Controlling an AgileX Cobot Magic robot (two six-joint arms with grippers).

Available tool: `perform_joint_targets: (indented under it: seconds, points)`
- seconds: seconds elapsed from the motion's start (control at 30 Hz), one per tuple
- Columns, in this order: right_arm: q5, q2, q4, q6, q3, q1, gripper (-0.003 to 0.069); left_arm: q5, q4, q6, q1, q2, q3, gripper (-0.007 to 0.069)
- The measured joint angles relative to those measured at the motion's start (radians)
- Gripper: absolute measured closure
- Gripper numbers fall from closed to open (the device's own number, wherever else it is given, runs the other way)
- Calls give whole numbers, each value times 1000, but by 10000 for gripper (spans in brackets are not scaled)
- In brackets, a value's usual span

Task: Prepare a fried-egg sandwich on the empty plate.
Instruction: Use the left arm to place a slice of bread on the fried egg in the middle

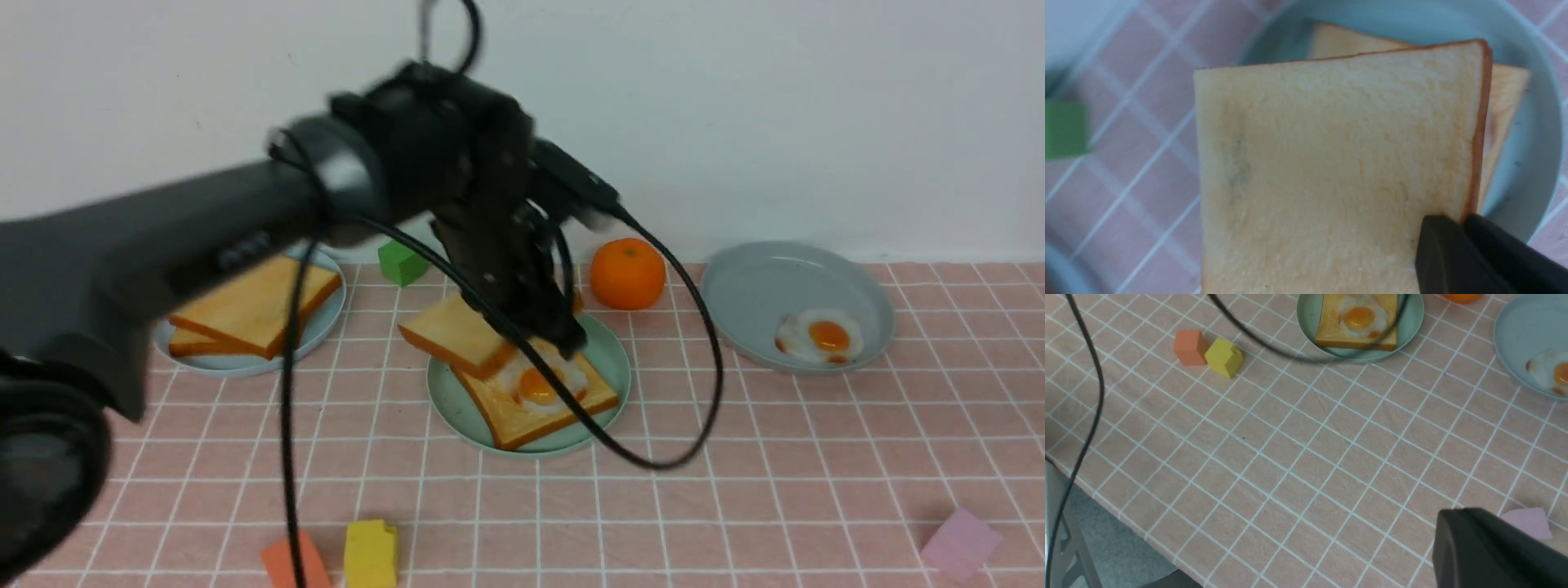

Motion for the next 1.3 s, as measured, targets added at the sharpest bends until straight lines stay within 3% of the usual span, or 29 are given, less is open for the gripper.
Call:
perform_joint_targets:
  seconds: [0.33,1.0,1.13,1.3]
  points:
    - [1,-47,-7,0,7,0,616,-40,9,22,-33,66,1,617]
    - [1,-60,-7,0,7,0,599,-19,-33,200,-33,66,1,614]
    - [1,-60,9,0,7,0,596,-19,-33,200,-33,66,1,575]
    - [1,-60,35,0,7,0,592,-19,-33,200,-33,66,1,469]
